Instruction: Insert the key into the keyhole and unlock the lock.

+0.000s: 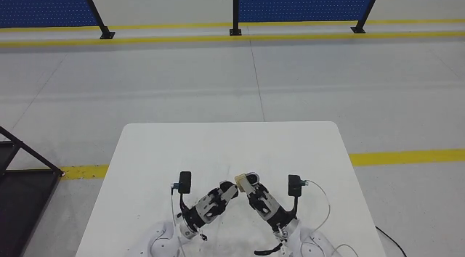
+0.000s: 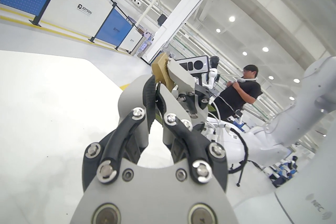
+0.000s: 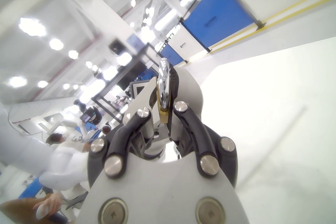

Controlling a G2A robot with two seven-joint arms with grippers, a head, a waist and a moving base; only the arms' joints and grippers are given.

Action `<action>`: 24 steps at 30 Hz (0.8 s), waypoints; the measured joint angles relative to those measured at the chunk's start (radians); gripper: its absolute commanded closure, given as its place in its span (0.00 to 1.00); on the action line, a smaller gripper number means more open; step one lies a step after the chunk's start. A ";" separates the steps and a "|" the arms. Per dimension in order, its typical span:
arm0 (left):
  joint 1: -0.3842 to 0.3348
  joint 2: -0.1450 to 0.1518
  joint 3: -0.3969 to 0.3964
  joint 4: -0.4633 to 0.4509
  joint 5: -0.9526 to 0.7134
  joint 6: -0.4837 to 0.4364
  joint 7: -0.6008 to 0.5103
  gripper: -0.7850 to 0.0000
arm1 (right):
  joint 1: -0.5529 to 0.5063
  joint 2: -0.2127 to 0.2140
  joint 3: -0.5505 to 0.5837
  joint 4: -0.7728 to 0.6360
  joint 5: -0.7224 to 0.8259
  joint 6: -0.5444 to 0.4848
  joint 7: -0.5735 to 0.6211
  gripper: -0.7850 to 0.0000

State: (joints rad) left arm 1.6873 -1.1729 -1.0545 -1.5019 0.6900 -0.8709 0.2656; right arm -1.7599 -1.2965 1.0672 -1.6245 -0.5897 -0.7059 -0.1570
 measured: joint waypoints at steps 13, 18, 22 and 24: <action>0.026 -0.014 0.001 -0.027 0.351 0.169 0.288 1.00 | 0.000 0.003 0.000 -0.003 0.011 0.008 -0.007 1.00; 0.026 -0.018 0.014 -0.016 0.503 0.278 0.396 1.00 | 0.002 0.005 -0.001 -0.004 0.017 0.009 -0.005 1.00; 0.021 -0.020 0.025 -0.006 0.596 0.364 0.451 1.00 | 0.004 0.006 -0.002 -0.005 0.019 0.013 -0.002 1.00; 0.020 -0.022 0.033 -0.001 0.635 0.404 0.478 1.00 | 0.005 0.006 -0.002 -0.006 0.020 0.015 0.000 1.00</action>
State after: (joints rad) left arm 1.7070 -1.1948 -1.0215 -1.5028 1.3253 -0.4673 0.7435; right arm -1.7552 -1.2902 1.0649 -1.6303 -0.5701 -0.6914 -0.1575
